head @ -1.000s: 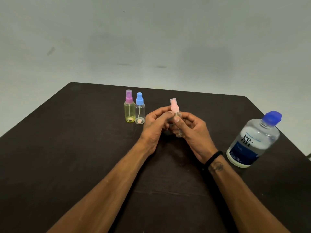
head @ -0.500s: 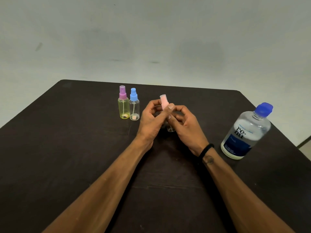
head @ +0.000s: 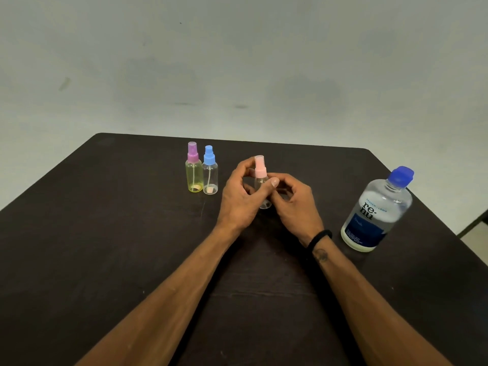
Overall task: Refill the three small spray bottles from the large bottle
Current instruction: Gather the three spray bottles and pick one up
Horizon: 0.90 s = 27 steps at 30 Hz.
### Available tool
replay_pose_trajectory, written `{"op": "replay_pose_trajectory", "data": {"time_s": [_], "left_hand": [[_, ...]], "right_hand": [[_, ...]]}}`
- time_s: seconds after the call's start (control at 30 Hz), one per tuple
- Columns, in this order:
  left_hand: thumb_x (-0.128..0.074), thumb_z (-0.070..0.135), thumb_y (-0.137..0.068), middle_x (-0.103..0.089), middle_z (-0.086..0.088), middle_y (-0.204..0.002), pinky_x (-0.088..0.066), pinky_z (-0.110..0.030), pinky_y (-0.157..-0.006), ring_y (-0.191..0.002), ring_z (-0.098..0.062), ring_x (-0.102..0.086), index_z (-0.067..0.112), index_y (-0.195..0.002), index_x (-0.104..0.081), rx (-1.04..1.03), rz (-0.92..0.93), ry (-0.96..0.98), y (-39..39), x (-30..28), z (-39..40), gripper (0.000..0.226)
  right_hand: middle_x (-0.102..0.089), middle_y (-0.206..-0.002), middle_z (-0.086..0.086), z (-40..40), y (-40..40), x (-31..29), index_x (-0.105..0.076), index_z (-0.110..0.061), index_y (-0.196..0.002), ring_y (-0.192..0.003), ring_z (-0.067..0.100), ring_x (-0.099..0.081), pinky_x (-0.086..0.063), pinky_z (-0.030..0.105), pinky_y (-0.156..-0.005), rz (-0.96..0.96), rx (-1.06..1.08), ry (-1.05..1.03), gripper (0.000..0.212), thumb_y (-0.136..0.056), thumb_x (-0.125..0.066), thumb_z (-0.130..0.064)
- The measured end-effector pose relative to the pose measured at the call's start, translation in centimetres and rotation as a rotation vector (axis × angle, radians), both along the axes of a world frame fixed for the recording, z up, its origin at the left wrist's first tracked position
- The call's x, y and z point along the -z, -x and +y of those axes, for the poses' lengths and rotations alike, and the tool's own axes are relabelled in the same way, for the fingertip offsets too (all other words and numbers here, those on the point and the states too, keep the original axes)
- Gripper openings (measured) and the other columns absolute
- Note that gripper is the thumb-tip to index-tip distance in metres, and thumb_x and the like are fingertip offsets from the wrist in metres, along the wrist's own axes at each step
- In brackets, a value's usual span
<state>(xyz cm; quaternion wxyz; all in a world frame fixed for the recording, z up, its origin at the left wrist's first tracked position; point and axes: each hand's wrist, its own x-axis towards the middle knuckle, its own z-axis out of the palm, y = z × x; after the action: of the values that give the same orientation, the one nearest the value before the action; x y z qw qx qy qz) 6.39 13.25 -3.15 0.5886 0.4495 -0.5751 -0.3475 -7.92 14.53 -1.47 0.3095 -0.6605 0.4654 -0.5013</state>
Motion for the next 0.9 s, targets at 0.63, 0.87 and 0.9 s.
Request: {"op": "replay_pose_trajectory", "data": {"time_s": [0.63,0.87,0.9], "left_hand": [[-0.080,0.062,-0.082,-0.058,0.003,-0.102,-0.050,-0.029,-0.075,-0.087,-0.007,-0.055,0.027,-0.112,-0.062,-0.303,-0.095,0.153,0.1,-1.0,3.1,0.050],[-0.073,0.046,-0.096,-0.046,0.009,-0.059,-0.040,-0.028,-0.050,-0.051,-0.013,-0.043,0.018,-0.074,-0.050,-0.253,-0.186,0.356,2.2,-1.4,8.2,0.042],[-0.074,0.042,-0.097,-0.045,0.011,-0.059,-0.040,-0.024,-0.051,-0.051,-0.012,-0.043,0.020,-0.074,-0.051,-0.207,-0.201,0.367,2.8,-1.4,8.9,0.039]], "right_hand": [[-0.071,-0.117,0.015,9.9,3.9,-0.9,-0.069,-0.003,-0.120,-0.109,0.030,-0.068,-0.054,0.032,-0.099,0.211,0.664,0.747,0.032,-0.092,-0.082,-0.007],[-0.050,-0.146,0.003,10.1,8.0,-0.5,-0.048,-0.017,-0.148,-0.137,0.022,-0.048,-0.043,0.060,-0.112,-0.021,0.953,0.465,0.084,-0.082,-0.089,-0.047],[-0.048,-0.149,-0.001,9.9,8.1,-0.5,-0.044,-0.021,-0.152,-0.139,0.018,-0.047,-0.045,0.056,-0.113,-0.068,0.911,0.377,0.092,-0.078,-0.091,-0.049]]}}
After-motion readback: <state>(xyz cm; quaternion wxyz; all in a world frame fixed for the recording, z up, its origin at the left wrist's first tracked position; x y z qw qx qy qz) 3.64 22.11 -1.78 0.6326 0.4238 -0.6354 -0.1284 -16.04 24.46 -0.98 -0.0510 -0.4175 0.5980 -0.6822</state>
